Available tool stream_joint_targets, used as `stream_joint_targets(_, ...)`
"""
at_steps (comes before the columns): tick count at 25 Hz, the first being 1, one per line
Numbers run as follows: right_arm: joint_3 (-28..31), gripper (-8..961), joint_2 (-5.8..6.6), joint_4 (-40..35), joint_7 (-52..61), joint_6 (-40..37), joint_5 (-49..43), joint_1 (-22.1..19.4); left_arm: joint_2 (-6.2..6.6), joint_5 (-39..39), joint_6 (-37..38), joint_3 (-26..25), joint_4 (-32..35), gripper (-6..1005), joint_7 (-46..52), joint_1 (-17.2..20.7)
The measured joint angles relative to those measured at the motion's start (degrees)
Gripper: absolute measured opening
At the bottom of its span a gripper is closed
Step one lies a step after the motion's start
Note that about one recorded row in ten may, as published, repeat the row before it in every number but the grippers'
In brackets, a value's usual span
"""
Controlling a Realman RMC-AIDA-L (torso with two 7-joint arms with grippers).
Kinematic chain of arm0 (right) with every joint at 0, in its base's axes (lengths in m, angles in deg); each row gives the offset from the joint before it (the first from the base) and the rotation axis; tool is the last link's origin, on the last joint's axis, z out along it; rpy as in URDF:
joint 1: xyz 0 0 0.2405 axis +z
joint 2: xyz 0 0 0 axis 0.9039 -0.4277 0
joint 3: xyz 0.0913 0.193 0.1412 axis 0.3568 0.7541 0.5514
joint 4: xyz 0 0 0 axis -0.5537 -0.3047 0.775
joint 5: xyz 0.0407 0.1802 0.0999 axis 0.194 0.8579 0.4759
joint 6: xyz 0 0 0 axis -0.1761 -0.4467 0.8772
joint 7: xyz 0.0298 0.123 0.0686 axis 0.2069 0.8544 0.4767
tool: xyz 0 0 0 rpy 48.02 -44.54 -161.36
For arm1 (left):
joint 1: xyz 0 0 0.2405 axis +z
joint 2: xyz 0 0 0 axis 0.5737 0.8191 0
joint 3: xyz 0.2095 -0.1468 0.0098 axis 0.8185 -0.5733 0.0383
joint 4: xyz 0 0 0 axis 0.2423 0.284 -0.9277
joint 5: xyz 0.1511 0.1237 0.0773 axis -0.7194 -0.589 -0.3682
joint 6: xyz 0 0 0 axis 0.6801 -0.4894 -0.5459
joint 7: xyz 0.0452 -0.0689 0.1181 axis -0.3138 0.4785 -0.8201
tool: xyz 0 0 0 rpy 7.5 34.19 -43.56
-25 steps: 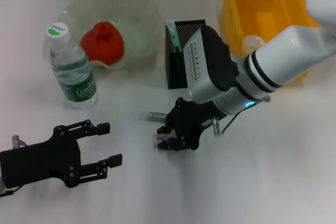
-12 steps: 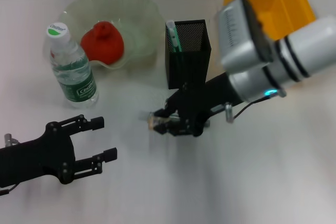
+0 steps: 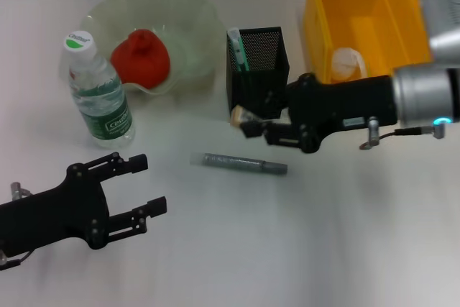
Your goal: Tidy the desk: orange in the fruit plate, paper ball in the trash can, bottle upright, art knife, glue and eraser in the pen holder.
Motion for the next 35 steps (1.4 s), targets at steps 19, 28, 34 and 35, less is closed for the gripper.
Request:
stream_joint_targets(19,9.77,282,0.03,6.75,-3.17,9.40,8.60,0.67,-2.16,0.06,0.41,-5.31,-0.55,738,-1.16,0.68)
stream_joint_targets(28,9.68,292,0.05,7.49,-0.78,14.87,4.33,2.98,-2.05,0.07,0.68,-5.38,-0.64,738,-0.65,0.89)
stream_joint_targets(34,10.00,488,-0.02,7.08,-0.73,14.85,4.67,2.75,-1.94,0.05,0.78,-5.38,-0.63,738,-0.43,0.89)
stream_joint_targets(35,10.22,521,-0.03,6.96,-0.51,14.41,5.14,2.70,-1.92,-0.01,0.81,-5.38,-0.63,738,-0.38,0.89)
